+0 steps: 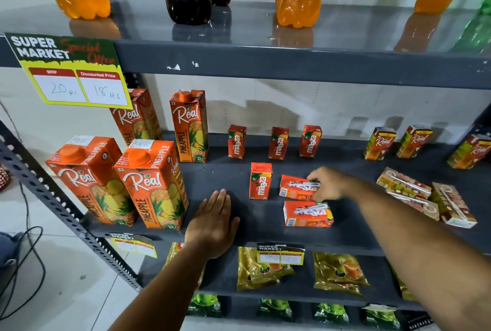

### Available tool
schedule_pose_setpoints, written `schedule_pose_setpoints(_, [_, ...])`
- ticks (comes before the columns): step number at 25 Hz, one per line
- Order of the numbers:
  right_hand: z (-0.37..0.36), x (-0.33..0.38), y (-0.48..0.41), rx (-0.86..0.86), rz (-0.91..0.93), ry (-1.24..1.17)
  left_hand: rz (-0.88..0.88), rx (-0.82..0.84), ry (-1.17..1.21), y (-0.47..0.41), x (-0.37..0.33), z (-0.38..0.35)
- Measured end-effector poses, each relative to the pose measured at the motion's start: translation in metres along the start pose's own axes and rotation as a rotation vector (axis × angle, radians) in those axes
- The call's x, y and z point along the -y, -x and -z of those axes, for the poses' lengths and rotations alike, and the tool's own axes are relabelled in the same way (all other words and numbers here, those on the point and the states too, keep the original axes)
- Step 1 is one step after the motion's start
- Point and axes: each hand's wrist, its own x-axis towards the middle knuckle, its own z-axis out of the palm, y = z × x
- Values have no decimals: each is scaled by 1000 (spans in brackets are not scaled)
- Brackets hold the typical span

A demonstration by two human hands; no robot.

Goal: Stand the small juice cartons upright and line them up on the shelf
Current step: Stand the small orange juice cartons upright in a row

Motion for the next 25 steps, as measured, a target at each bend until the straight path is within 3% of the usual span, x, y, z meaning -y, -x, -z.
schedule_pose_setpoints(5, [11,9,-6,-83,42,214,-5,-6,4,0,1,-1])
schedule_pose_setpoints(8, [34,17,-3,-224,286,530,-6,-8,-1,-1,1,-1])
schedule_pose_setpoints(11, [44,30,4,-263,552,841,-9,-21,-19,0,0,-1])
schedule_pose_setpoints(13, [46,35,9,-249,625,887,-13,-34,-26,1,0,-1])
schedule_pose_setpoints(18, [50,34,22,-76,365,283,-9,-37,-24,1,0,-1])
schedule_pose_setpoints(20, [50,36,23,-70,370,300,-5,-30,-21,1,0,-2])
schedule_pose_setpoints(23, [54,42,26,-116,425,569,-4,-22,-25,0,1,-3])
schedule_pose_setpoints(25, [53,42,22,-127,343,658,0,-20,-29,0,1,-3])
